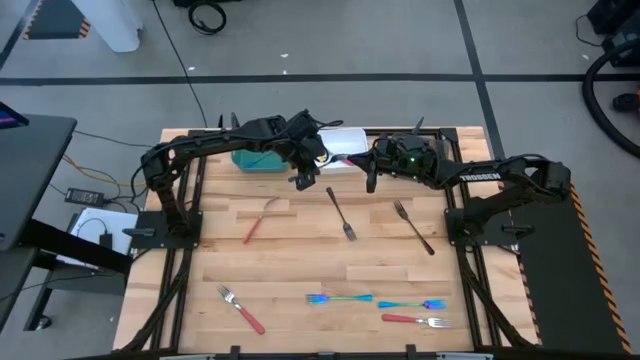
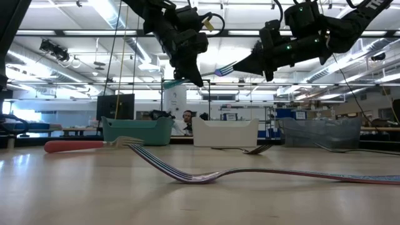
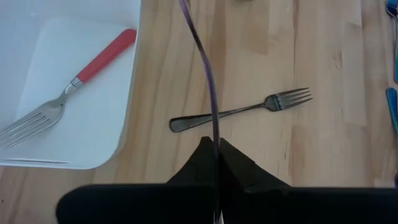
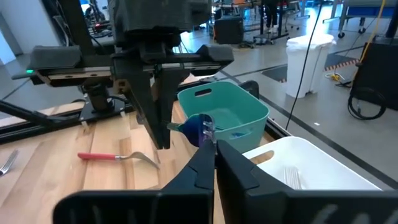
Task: Sort silverware by color (type)
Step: Put the iridescent blue fork into the green bin
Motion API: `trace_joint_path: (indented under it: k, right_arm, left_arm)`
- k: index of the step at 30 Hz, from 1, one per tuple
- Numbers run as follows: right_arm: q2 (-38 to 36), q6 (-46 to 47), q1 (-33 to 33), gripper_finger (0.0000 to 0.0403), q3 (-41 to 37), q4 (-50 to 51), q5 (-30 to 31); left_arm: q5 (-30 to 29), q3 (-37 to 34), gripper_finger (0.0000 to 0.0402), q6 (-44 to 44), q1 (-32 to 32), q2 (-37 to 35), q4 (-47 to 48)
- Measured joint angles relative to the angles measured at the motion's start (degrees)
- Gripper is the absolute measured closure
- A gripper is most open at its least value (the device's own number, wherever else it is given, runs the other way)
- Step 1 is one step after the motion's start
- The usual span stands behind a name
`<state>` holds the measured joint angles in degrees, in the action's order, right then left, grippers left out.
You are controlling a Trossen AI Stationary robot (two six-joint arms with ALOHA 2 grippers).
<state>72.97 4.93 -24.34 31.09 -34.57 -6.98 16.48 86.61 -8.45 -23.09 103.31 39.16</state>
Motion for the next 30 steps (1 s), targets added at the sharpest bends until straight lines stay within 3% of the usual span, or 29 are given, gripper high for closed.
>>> trace_joint_path:
  k: [11,15,20,30]
  right_arm:
    - [0.0,-0.9,1.4,0.0321,0.0,0.0,0.2]
    - [0.0,-1.1,1.5,0.0301,0.0,0.8,3.7]
    - [0.0,-2.1,0.6,0.0293,0.0,4.0,6.5]
    - [-0.2,-2.9,-0.8,0.0294,0.0,7.6,6.5]
  left_arm:
    - [-2.6,0.0,0.0401,-0.6,0.1,0.0,-0.4]
    - [-4.5,0.0,0.0401,-1.6,-0.2,0.0,0.0]
    - [-6.9,0.0,0.0401,-1.8,-1.5,0.0,4.7]
    - [-14.5,0.0,0.0401,-1.3,-7.0,-0.1,14.2]
